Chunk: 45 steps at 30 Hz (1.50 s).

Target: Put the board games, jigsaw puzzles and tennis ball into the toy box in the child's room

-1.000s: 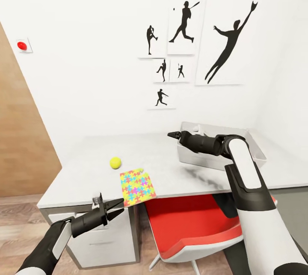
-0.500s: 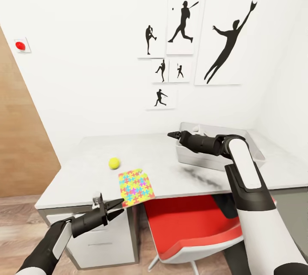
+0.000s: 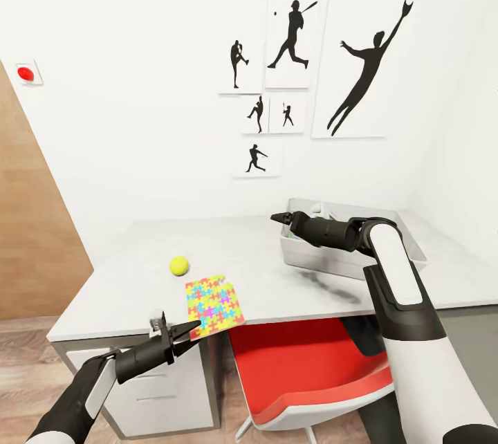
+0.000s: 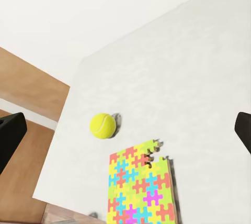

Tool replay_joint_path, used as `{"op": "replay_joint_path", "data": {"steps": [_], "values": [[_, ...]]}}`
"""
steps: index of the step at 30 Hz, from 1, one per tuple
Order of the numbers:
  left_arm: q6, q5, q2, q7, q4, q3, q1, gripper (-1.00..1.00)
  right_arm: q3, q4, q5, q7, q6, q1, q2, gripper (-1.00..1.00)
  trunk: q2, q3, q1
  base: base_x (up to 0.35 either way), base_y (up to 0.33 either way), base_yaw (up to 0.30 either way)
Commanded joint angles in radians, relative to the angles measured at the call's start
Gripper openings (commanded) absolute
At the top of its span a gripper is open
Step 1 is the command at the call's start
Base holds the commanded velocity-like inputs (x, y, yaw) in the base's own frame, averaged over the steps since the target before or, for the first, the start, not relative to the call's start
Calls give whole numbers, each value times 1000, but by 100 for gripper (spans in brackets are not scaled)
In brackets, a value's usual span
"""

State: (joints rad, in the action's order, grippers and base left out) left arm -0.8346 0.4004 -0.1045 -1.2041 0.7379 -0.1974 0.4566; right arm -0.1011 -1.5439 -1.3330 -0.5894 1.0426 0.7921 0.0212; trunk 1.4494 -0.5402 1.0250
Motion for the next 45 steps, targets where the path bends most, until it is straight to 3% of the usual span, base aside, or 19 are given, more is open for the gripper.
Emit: {"op": "replay_joint_path", "data": {"steps": [1, 29, 30, 39, 45], "values": [[-8, 3, 0, -1, 0, 1, 1, 100, -1, -1, -9, -10, 1, 1, 1, 100, 1, -1, 0, 0, 0, 0], [-8, 3, -1, -3, 0, 0, 1, 100, -1, -1, -9, -10, 1, 1, 0, 100, 1, -1, 0, 39, 0, 0], [-8, 3, -1, -3, 0, 0, 1, -100, -1, -1, -9, -10, 1, 1, 0, 100, 1, -1, 0, 0, 0, 0], [-8, 3, 0, -3, 0, 0, 1, -100, 0, -1, -10, -10, 1, 1, 0, 100, 1, -1, 0, 0, 0, 0], [-8, 3, 2, -3, 5, 3, 1, -100, 0, -1, -10, -10, 1, 1, 0, 100, -41, 18, -23, 0, 0, 0]]}}
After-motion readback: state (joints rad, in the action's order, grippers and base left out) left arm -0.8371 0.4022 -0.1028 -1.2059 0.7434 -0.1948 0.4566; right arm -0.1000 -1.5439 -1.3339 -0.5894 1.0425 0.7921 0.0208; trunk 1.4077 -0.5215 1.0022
